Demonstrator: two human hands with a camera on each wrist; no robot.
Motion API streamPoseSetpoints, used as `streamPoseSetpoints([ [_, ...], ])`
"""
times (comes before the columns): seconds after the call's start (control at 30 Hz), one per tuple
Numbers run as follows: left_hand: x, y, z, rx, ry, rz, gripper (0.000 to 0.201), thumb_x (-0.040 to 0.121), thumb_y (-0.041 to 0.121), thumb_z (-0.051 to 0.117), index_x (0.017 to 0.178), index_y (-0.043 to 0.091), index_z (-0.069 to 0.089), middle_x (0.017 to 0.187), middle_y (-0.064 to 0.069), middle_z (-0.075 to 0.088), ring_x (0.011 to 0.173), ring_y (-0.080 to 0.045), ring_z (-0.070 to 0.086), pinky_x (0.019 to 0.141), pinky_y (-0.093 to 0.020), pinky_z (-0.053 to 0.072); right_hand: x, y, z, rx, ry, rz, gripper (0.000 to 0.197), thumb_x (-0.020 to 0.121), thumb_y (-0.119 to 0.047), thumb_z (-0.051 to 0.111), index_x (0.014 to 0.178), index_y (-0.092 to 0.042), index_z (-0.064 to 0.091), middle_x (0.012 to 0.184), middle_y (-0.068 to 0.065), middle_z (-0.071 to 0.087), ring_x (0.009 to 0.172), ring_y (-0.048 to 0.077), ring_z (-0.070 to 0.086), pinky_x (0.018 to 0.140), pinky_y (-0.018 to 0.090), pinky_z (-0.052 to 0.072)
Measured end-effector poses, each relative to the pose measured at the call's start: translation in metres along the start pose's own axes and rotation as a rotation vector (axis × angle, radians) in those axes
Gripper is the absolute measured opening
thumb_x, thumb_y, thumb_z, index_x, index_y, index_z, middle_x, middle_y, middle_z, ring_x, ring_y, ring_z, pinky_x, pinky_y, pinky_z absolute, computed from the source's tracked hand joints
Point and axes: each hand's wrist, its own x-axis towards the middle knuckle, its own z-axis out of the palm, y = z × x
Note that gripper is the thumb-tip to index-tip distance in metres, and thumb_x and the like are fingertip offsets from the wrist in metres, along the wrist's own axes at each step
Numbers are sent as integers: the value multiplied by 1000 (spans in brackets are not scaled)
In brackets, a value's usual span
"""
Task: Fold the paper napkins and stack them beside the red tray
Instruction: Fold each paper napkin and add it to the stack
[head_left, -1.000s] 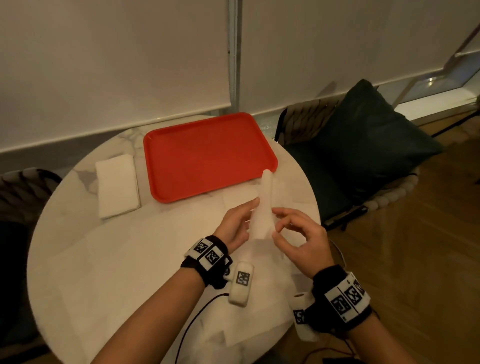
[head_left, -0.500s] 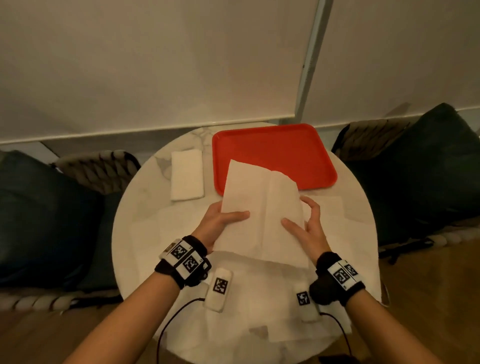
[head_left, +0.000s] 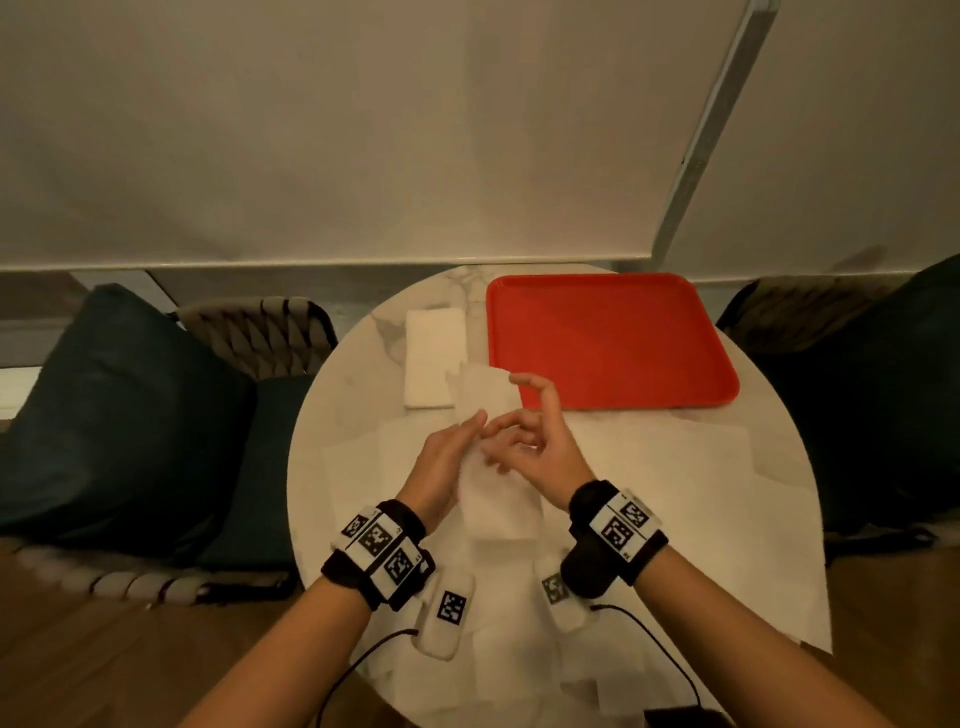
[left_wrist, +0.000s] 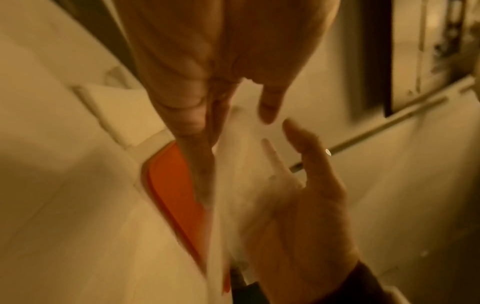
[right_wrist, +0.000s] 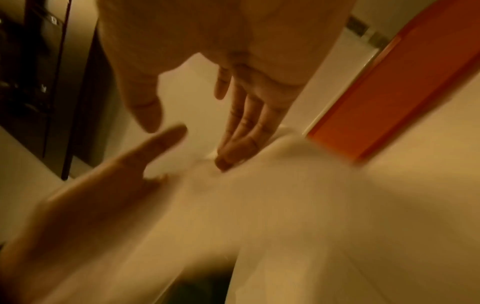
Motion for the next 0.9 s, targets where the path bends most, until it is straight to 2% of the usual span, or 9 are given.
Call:
streamPoseSetpoints([
  [0.07, 4, -1, -10, -22, -10, -4, 32, 97, 21, 54, 119, 0, 63, 111, -23, 68, 103, -36, 66, 91, -44, 52, 2, 2, 11, 7, -49, 19, 71, 76, -13, 79, 130, -29, 35, 102, 10, 67, 85, 24, 68, 78, 34, 57],
  [0.17, 15, -5, -29, -18, 56, -22, 32, 91, -3, 53, 123, 0, 58, 111, -21, 69, 103, -38, 66, 93, -50, 52, 12, 8, 15, -14, 93, -14, 51, 74, -7, 78, 114, -19, 49, 105, 8, 63, 88, 20, 65, 76, 32, 55],
  [0.3, 38, -1, -54, -39, 117, -21, 39, 94, -5, 48, 130, 9, 50, 120, -15, 66, 109, -32, 64, 95, -49, 51, 35, 21, 11, -233, 225, 95, 22, 79, -13, 74, 90, -26, 61, 110, -6, 56, 99, 9, 57, 77, 23, 46],
  [0.4, 62, 5, -73, 0, 170, 3, 42, 94, -4, 49, 133, 8, 43, 124, -17, 62, 110, -31, 62, 96, -48, 50, 63, 30, 20, -126, 109, 146, 22, 83, -3, 67, 95, -22, 66, 109, -4, 65, 81, 10, 63, 75, 28, 53],
  [0.53, 106, 18, -101, 138, 227, 154, 66, 88, -6, 56, 135, 29, 27, 121, -14, 61, 104, -24, 64, 86, -39, 56, 122, 41, 35, -220, 148, 116, 37, 79, 3, 65, 101, -25, 71, 92, -3, 69, 66, 11, 61, 68, 27, 54],
  [0.63, 136, 29, -117, 299, 249, 301, 81, 82, -3, 66, 137, 42, 28, 110, 2, 63, 94, -9, 65, 79, -19, 55, 172, 47, 41, -335, 177, 102, 39, 77, 2, 67, 108, -20, 70, 108, 0, 68, 67, 14, 61, 63, 19, 50],
  [0.73, 168, 32, -128, 647, 340, 354, 59, 78, 6, 74, 129, 27, 55, 88, 1, 58, 68, -3, 51, 67, -5, 44, 209, 58, 42, -482, 186, 122, 41, 77, 3, 64, 115, -13, 68, 121, 1, 61, 66, 11, 55, 60, 6, 42],
  [0.8, 189, 26, -132, 741, 368, 311, 44, 75, 7, 78, 117, 16, 67, 82, -5, 58, 62, -7, 47, 74, -18, 50, 226, 67, 43, -581, 139, 153, 44, 79, 2, 62, 122, -9, 64, 127, 5, 56, 72, 13, 52, 65, 9, 39],
  [0.9, 210, 12, -133, 795, 364, 234, 39, 74, 8, 80, 111, 5, 69, 87, -15, 63, 72, -15, 53, 84, -34, 52, 243, 86, 45, -743, 51, 219, 49, 79, 0, 63, 128, -5, 59, 133, 9, 51, 99, 25, 57, 86, 19, 41],
])
